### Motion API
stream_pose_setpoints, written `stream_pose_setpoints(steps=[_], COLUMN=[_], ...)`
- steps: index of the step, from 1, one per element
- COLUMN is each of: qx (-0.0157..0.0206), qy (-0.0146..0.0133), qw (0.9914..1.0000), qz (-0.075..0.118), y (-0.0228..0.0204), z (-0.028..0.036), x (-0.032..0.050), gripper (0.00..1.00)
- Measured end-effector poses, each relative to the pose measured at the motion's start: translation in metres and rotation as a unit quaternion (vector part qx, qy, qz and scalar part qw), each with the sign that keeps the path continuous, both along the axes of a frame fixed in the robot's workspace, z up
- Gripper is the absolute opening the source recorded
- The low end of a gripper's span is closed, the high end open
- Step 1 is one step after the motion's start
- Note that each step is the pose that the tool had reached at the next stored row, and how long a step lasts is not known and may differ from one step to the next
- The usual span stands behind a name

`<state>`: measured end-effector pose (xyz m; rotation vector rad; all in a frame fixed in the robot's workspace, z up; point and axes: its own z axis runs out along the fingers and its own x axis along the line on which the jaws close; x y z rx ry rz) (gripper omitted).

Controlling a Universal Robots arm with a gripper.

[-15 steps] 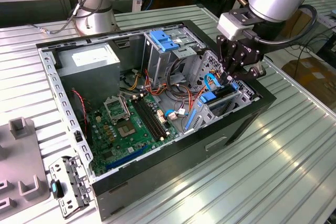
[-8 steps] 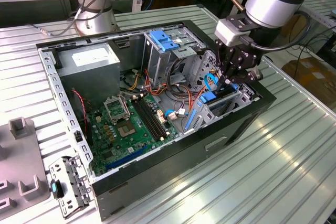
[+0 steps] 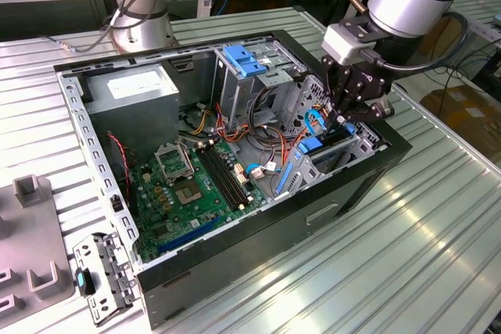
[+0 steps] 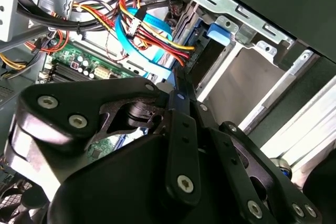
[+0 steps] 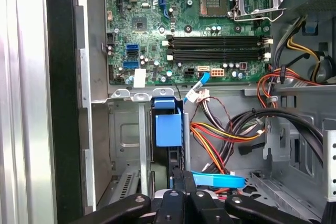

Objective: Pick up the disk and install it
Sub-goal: 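Insert the second disk wire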

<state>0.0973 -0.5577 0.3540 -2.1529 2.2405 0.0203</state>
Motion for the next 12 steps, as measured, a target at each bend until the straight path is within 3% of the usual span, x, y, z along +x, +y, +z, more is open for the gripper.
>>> stream_pose_setpoints(steps=[12], qx=[0.0000], qy=[0.0000], qw=[1.00000], qz=[0.000], y=[0.0000], z=[0.0023], x=[0.0000], gripper=[0.11])
